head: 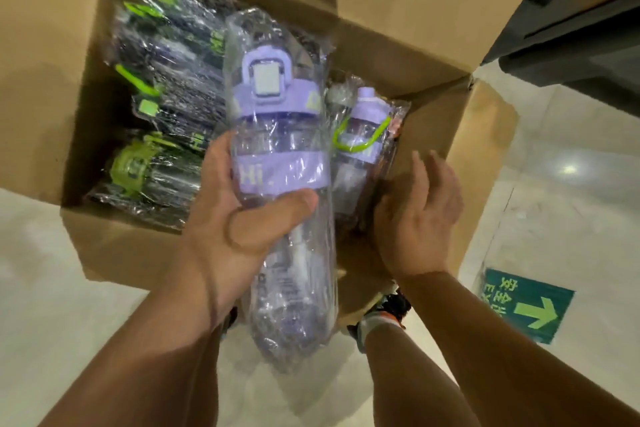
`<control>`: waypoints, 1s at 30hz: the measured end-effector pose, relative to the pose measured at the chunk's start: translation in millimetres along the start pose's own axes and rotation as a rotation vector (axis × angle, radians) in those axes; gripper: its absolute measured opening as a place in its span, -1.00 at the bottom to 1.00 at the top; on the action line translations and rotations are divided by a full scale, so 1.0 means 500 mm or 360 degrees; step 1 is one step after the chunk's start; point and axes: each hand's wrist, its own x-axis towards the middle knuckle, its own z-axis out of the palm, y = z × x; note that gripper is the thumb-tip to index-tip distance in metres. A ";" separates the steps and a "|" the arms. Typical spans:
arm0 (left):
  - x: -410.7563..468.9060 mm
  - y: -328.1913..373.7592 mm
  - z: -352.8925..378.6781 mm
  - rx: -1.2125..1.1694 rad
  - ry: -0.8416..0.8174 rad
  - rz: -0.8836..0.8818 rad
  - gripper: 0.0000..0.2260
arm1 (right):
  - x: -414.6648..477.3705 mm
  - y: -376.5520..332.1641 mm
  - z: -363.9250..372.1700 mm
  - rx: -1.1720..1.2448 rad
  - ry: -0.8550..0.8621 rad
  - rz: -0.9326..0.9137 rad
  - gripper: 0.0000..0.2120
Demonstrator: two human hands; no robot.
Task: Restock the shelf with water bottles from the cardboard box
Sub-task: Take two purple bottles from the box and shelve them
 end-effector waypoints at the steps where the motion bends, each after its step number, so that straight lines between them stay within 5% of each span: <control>1: -0.004 -0.004 -0.011 -0.0018 -0.0001 -0.0043 -0.33 | 0.009 -0.016 0.010 0.0054 -0.0142 -0.0050 -0.42; 5: 0.008 -0.001 -0.041 0.0033 -0.0021 -0.0028 -0.25 | 0.048 -0.084 0.092 0.0384 -0.0841 0.0312 -0.21; 9: 0.039 0.008 -0.052 -0.0038 -0.0121 0.0033 -0.36 | 0.113 -0.115 0.178 0.0482 -0.0899 0.0911 0.08; 13: 0.047 -0.003 -0.074 -0.0034 -0.0178 -0.0004 -0.36 | 0.119 -0.111 0.209 0.0567 -0.0738 0.1106 0.15; 19: 0.046 -0.014 -0.081 0.0237 -0.0098 -0.0024 -0.19 | 0.166 -0.090 0.204 0.0635 -0.0615 0.1475 0.08; 24: 0.044 -0.016 -0.057 0.0009 -0.0153 0.0050 -0.36 | 0.168 -0.077 0.207 0.0699 -0.0623 0.1460 -0.11; 28: 0.022 -0.008 -0.034 0.0070 0.0002 0.0090 -0.30 | 0.156 -0.049 0.172 0.1005 -0.0641 0.1410 -0.49; 30: 0.014 -0.005 -0.020 0.0093 0.0033 0.0084 -0.29 | 0.137 -0.047 0.136 0.1120 -0.0626 0.1365 -0.38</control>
